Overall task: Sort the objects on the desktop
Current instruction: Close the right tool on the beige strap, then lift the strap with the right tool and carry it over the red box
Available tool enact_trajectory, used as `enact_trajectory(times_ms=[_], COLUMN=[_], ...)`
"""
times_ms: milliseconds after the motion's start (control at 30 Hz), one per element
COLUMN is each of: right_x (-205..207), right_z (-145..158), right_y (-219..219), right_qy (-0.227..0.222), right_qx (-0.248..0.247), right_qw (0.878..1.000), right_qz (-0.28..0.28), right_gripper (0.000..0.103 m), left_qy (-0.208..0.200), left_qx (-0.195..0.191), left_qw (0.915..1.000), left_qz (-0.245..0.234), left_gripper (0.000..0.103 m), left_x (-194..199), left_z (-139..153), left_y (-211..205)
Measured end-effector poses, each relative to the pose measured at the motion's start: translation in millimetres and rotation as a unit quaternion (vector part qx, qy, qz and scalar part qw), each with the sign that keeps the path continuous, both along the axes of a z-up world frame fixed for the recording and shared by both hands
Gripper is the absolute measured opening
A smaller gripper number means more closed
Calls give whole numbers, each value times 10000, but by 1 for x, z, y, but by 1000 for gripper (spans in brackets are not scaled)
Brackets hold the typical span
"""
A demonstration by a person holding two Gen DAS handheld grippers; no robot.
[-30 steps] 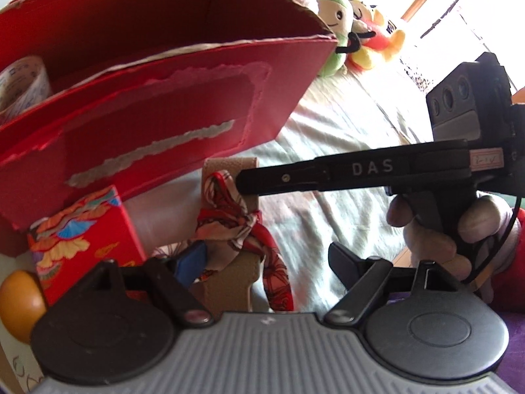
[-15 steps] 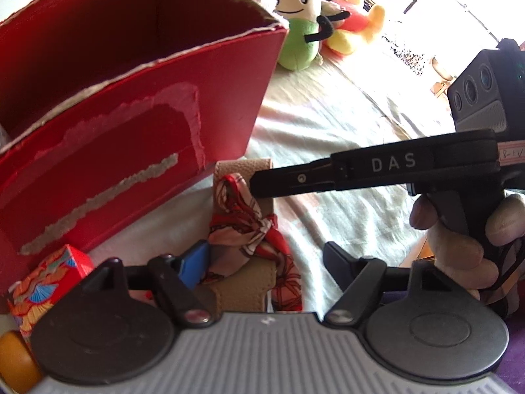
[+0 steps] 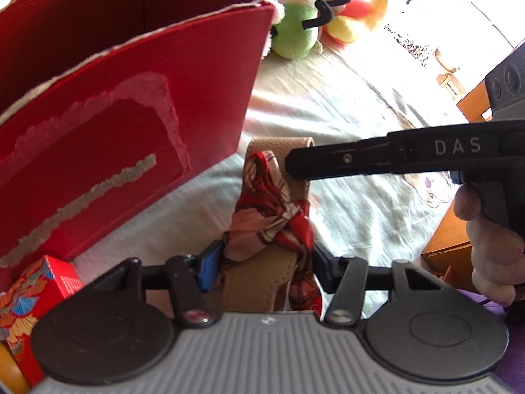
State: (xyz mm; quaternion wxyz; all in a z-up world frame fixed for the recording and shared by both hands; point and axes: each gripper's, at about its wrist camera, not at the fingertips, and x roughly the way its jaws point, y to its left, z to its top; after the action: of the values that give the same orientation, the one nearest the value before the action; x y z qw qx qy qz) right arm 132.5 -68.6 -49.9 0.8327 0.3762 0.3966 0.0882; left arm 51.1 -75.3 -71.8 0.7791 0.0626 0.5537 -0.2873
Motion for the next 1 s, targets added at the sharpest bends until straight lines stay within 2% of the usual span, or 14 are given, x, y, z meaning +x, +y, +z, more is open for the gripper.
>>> enact_trajectory(times_ms=[167,300,533,800,1000], right_x=[-8,-14,-18,-4,33], right_z=[11,29,68,113,147], right_y=[-10,-12,-15,-17,-6], right_qy=[-109,-351,-926,-1630,-2074], right_qx=[48,-74,-146,-235,-511], right_qw=[9999,9992,9950,9861,9768], right_qz=[-101,-171,-337,-229,171], right_gripper=[4,4,5,5,5], left_qy=[-12,-247,-742,-1440,-1984], left_qx=[-140,-205,-560,-855,-893], left_qw=[9999,9992,9951,9857,9760], left_qz=[-98,-249,-322,-212,36], left_gripper=[49,47,46,46,46], left_x=[-3,-10,-12,-8,7], left_z=[9,26,71,124,158], left_y=[-7,-17,-18,-2,21])
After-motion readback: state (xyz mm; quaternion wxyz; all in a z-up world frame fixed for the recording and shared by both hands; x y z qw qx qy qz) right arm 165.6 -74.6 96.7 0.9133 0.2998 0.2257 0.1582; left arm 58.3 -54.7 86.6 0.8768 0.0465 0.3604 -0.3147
